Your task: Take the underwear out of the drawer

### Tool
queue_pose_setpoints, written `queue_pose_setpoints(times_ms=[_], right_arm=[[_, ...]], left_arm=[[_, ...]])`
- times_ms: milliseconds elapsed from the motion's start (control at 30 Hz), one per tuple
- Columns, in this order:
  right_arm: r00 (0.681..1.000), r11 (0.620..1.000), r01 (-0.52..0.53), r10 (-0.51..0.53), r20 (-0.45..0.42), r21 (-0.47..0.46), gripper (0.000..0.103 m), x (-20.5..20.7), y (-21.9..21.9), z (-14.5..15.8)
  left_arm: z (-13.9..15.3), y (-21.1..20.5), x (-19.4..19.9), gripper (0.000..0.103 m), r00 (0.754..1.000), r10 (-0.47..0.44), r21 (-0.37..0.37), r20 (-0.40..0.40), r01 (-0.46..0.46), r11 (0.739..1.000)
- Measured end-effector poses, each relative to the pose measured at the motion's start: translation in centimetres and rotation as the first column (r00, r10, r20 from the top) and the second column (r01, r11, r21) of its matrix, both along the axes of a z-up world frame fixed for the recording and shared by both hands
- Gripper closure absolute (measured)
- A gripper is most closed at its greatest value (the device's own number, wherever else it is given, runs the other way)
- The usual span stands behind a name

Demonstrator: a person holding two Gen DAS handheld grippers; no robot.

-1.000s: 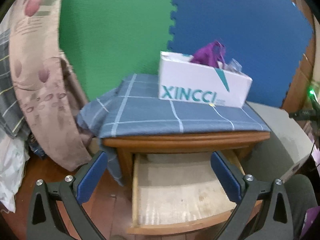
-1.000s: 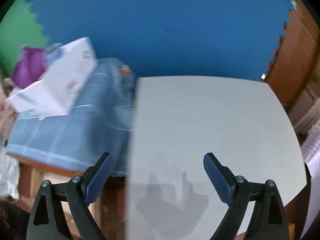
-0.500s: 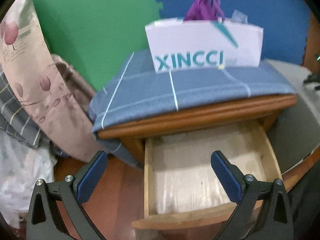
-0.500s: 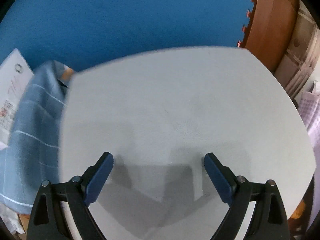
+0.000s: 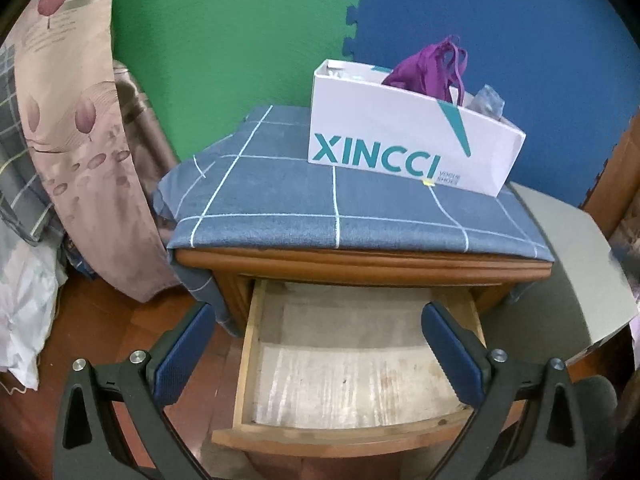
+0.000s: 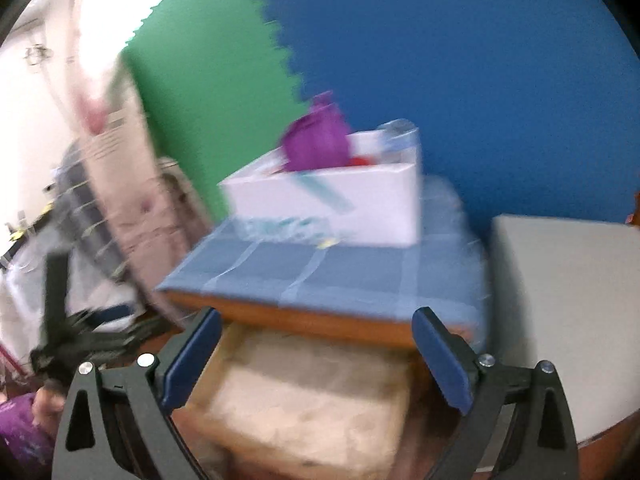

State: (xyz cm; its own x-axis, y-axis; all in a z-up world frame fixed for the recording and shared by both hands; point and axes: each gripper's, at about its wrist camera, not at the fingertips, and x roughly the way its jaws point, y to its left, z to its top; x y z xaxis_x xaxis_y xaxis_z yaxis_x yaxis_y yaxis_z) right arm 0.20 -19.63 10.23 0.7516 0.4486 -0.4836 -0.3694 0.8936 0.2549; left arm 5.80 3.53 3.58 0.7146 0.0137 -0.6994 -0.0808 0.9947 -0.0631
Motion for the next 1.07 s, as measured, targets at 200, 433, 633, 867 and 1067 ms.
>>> queue_pose_setpoints(times_ms=[200, 433, 633, 867, 1067], right_arm=[[1.0, 0.997, -0.009, 0.011, 0.026, -0.076, 0.005, -5.3, 4.2, -2.1], [0.999, 0.996, -0.017, 0.019, 0.028, -0.082, 0.005, -4.9, 4.3, -4.0], [0.999, 0.994, -0.029, 0.031, 0.015, -0.106, 0.005, -4.6, 4.5, -4.5], [0.999, 0.995, -0.035, 0.035, -0.007, -0.097, 0.005, -3.9, 4.6, -5.3], [1.0, 0.994, -0.022, 0.021, -0.007, -0.109, 0.005, -3.4, 4.7, -5.8]], left_arm=[[0.3, -0.8, -1.1, 0.0, 1.0, 0.003, 0.035, 0.027, -0.004, 0.999], [-0.2, -1.0, -2.7, 0.0, 0.994, 0.051, 0.059, 0.094, -0.057, 0.997], [-1.3, -1.3, -2.4, 0.0, 0.995, 0.053, 0.084, 0.08, -0.059, 0.995], [-2.4, -1.4, -2.5, 0.001, 0.993, 0.075, 0.123, 0.092, -0.087, 0.989], [-2.4, -1.2, -2.1, 0.001, 0.995, 0.072, 0.102, 0.07, -0.079, 0.992]])
